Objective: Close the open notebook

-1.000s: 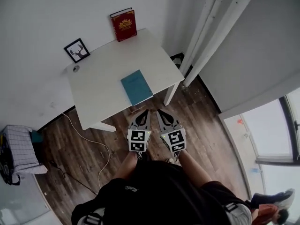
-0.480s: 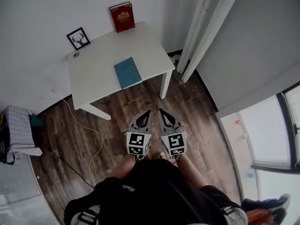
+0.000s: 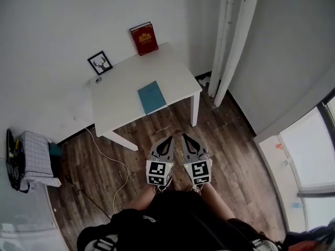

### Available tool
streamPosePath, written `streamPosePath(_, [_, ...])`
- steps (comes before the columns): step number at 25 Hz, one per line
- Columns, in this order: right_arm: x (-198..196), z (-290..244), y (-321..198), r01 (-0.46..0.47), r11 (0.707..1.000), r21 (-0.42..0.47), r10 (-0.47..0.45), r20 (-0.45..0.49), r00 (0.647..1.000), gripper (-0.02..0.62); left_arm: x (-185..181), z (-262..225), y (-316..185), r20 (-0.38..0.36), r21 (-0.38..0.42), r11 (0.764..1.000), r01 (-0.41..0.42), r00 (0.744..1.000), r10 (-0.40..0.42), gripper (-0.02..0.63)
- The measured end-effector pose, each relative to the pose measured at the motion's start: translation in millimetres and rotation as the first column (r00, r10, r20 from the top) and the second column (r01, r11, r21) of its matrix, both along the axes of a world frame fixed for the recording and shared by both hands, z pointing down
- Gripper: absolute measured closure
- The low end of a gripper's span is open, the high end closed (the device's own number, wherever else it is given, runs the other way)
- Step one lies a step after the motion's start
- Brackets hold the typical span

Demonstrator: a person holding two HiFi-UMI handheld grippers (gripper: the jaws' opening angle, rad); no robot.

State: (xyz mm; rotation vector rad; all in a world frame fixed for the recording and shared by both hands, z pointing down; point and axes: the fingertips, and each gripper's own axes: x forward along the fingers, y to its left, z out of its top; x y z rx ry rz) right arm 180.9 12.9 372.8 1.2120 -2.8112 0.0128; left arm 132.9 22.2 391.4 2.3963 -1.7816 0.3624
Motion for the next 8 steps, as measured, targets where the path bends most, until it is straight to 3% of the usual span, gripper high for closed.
streamPosePath(8, [-2.2, -5.0, -4.3, -0.009, 1.000, 0.023, 0.010, -0.027, 1.000, 0.572, -2.9, -10.2, -6.0, 0.024, 0.033, 0.999, -0.021, 1.000, 0.020, 0.603])
